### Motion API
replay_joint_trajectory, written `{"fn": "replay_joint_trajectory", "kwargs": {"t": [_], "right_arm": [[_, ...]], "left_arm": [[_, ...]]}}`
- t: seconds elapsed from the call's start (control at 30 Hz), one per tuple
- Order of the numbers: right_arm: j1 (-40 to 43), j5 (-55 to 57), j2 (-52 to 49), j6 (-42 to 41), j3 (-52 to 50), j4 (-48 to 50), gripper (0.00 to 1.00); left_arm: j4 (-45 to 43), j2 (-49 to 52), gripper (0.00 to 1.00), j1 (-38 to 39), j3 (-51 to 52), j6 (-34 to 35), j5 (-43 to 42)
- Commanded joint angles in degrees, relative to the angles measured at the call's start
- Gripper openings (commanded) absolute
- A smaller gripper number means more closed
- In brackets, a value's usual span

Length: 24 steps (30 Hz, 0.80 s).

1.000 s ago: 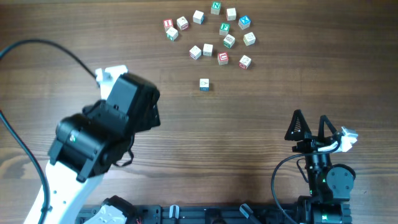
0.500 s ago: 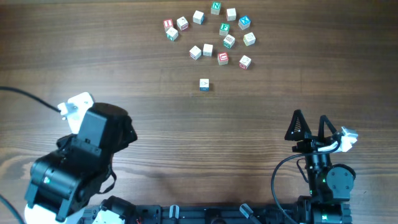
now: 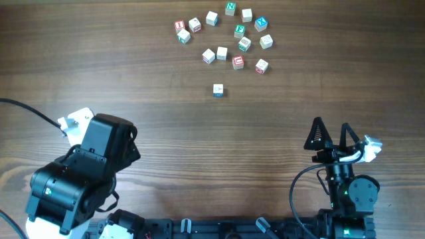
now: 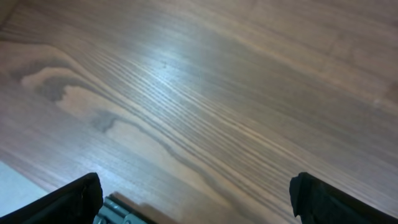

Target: Form a circle

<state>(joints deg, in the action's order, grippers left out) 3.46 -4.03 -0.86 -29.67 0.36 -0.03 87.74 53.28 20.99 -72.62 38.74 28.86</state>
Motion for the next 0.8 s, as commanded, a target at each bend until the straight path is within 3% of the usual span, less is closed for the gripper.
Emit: {"fn": "replay_joint_trajectory", "kwargs": {"t": [0.0, 0.1, 0.23, 0.3, 0.47, 0.67, 0.73, 0.77], "right_arm": [[-0.24, -0.24, -0.11, 1.01, -0.07, 0.17, 1.0], [-0.24, -0.26, -0.11, 0.61, -0.07, 0.22, 1.0], [-0.24, -2.69, -0.11, -12.72, -0.07, 0.31, 1.0], [-0.24, -10.45, -0.35, -19.37, -0.07, 1.05, 1.0], [-0.24, -26.8, -1.77, -20.13, -0.07, 2.01, 1.0], [-0.24, -32.87, -1.9, -39.17, -0.07, 2.21, 1.0], [-0.24, -33.53, -1.9, -38.86, -0.07, 2.95, 1.0], [-0.24, -35.43, -1.9, -34.86, -0.07, 3.93, 1.0]], "left_arm": [[2.14, -0.13, 1.0, -0.39, 0.31, 0.96, 0.15], [3.21, -0.13, 1.0, -0.39, 0.31, 0.96, 0.13], [3.45, -0.13, 1.0, -0.39, 0.31, 0.96, -1.09], [3.65, -0.13, 1.0, -0.39, 0.31, 0.94, -2.58], [4.66, -0.13, 1.0, -0.39, 0.31, 0.96, -4.26], [4.66, -0.13, 1.0, -0.39, 0.31, 0.96, -4.26], [4.66, -0.13, 1.0, -0.39, 0.31, 0.96, -4.26], [4.66, -0.13, 1.0, -0.39, 0.31, 0.96, -4.26]]}}
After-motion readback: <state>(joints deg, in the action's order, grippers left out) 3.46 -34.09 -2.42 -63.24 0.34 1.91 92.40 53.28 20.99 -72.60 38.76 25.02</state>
